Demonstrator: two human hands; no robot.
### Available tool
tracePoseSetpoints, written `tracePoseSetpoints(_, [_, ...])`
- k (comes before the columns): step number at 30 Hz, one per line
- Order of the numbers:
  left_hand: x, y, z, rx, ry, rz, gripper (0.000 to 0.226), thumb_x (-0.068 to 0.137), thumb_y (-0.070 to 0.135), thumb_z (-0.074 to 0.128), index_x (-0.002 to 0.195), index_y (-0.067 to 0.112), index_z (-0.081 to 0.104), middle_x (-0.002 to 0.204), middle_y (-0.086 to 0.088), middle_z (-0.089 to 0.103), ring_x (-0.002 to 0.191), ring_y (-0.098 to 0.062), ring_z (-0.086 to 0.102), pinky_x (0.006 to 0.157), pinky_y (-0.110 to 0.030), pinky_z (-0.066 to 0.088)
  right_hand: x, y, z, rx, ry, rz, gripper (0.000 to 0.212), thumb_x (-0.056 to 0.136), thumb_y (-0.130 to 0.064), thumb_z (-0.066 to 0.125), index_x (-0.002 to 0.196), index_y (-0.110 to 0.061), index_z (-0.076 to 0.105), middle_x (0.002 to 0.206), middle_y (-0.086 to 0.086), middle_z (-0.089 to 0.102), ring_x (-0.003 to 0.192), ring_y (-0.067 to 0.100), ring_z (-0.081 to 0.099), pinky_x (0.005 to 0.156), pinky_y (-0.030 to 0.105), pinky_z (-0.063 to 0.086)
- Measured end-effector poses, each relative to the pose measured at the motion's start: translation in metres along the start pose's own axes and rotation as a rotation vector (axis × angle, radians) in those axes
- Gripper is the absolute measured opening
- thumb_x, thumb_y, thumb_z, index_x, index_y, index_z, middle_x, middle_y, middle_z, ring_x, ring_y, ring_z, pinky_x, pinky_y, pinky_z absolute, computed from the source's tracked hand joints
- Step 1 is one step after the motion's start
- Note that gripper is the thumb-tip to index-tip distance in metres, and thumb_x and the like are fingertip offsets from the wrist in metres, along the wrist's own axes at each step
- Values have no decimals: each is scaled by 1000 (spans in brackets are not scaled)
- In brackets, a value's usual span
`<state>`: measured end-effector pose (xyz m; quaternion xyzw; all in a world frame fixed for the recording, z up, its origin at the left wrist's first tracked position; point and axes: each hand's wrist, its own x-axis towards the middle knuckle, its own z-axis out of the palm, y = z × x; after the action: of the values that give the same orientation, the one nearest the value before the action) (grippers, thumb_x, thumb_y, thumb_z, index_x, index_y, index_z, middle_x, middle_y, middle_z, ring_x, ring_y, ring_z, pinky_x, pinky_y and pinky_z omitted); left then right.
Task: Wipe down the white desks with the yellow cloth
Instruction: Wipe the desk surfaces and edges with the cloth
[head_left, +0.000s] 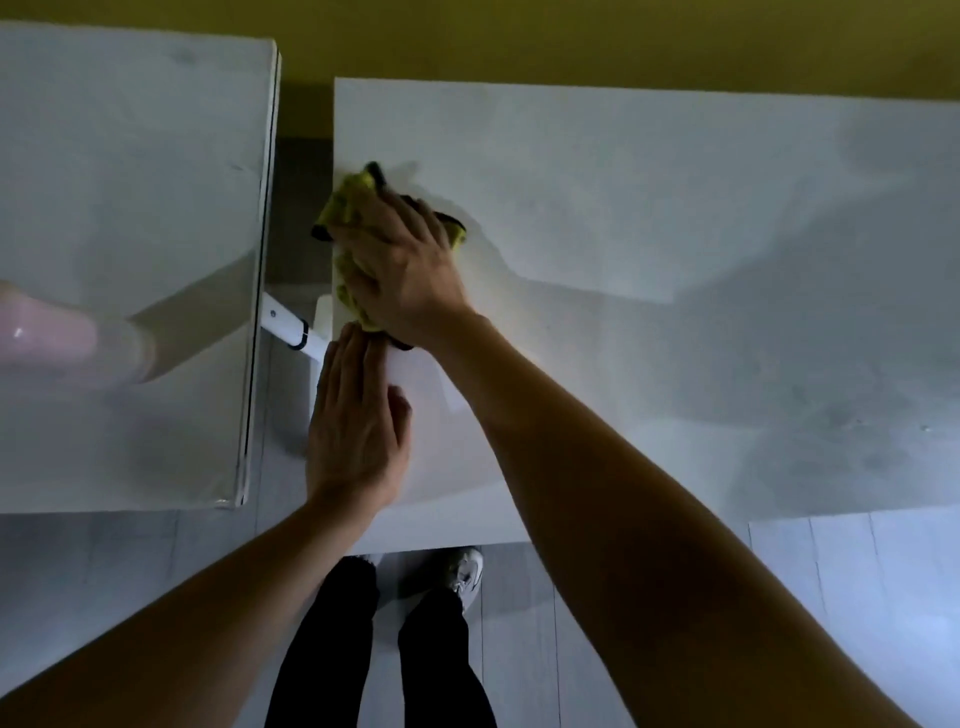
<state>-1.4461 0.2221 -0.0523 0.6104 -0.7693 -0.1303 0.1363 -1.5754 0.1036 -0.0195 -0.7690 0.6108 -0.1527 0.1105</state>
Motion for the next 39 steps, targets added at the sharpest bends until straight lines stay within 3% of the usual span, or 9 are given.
tracePoseSetpoints(3, [0, 1, -4, -20, 1, 4, 59, 103, 16, 44, 160, 11, 30, 167, -13, 29, 156, -26, 23, 130, -36, 17, 3, 11, -1, -3, -50, -41, 49, 96, -43, 51, 143, -30, 53, 158, 4, 38, 148, 30, 29, 122, 50, 18])
tracePoseSetpoints(7, [2, 0, -13, -4, 16, 76, 57, 100, 17, 45, 155, 1, 39, 162, -18, 37, 151, -33, 32, 128, -33, 18, -34, 77, -29, 99, 318, 228, 34, 86, -31, 69, 116, -18, 74, 136, 10, 60, 121, 37, 56, 102, 43, 41])
tracePoseSetpoints(11, [34, 1, -16, -2, 38, 75, 47, 94, 12, 52, 139, 2, 51, 150, -21, 47, 138, -39, 45, 117, -44, 37, -79, 171, -69, -41, 256, 652, 47, 93, -40, 50, 138, -26, 58, 157, 7, 37, 134, 38, 39, 111, 43, 30])
tracePoseSetpoints(16, [77, 10, -4, -23, 67, 68, 61, 96, 15, 44, 155, -3, 37, 164, -20, 33, 155, -33, 27, 128, -48, 22, -82, 207, -78, -128, 311, 911, 44, 103, -36, 40, 144, -22, 47, 162, 8, 27, 149, 32, 22, 121, 51, 13])
tracePoseSetpoints(19, [75, 5, 2, 9, 61, 71, 61, 100, 15, 44, 157, -1, 33, 166, -18, 30, 156, -32, 25, 128, -48, 20, -54, 175, -66, -183, 316, 821, 46, 98, -38, 44, 141, -24, 53, 159, 8, 33, 140, 35, 34, 115, 43, 25])
tracePoseSetpoints(23, [79, 4, 4, 32, 33, 54, 62, 101, 17, 40, 160, 3, 29, 169, -13, 25, 158, -28, 20, 130, -44, 15, 20, 108, -38, -69, 244, 366, 43, 89, -36, 55, 130, -25, 66, 145, 6, 53, 128, 34, 49, 106, 40, 35])
tracePoseSetpoints(30, [78, 6, 0, 66, 3, 0, 64, 102, 24, 41, 162, 8, 26, 169, -11, 26, 158, -24, 21, 130, -37, 12, 86, 54, -3, 13, -9, -57, 45, 97, -42, 47, 142, -34, 54, 158, 5, 38, 149, 30, 27, 123, 49, 17])
tracePoseSetpoints(34, [78, 10, -1, 42, 0, 24, 61, 102, 24, 31, 160, 3, 31, 168, -13, 27, 157, -28, 24, 130, -43, 17, 80, 108, -19, 7, 202, 227, 44, 91, -40, 55, 132, -26, 65, 148, 7, 50, 130, 34, 47, 108, 39, 34])
tracePoseSetpoints(39, [78, 8, -1, 35, 1, 30, 61, 103, 25, 30, 160, 3, 29, 169, -13, 25, 158, -28, 20, 130, -41, 16, 95, 161, -35, -108, 285, 669, 48, 97, -42, 37, 138, -24, 55, 158, 6, 36, 144, 29, 32, 119, 46, 21])
